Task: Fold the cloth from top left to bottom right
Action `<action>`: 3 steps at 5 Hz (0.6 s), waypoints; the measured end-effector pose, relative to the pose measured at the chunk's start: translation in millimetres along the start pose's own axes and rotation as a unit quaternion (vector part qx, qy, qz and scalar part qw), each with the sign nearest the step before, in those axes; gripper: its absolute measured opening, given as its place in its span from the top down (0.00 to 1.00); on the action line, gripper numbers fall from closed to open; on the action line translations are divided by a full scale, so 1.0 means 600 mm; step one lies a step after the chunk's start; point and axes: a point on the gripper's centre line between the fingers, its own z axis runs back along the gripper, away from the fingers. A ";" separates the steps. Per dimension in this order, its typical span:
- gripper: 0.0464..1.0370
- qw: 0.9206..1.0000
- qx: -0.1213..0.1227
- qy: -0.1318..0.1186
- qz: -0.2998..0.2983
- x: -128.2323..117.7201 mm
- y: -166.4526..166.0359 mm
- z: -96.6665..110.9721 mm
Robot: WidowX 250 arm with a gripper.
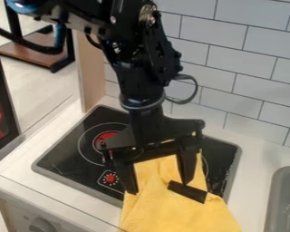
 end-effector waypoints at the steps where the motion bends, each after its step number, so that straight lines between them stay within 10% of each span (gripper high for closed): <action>1: 0.04 1.000 0.005 0.007 0.003 -0.004 0.003 -0.006; 3: 0.04 0.995 0.011 0.000 0.094 0.048 -0.024 -0.022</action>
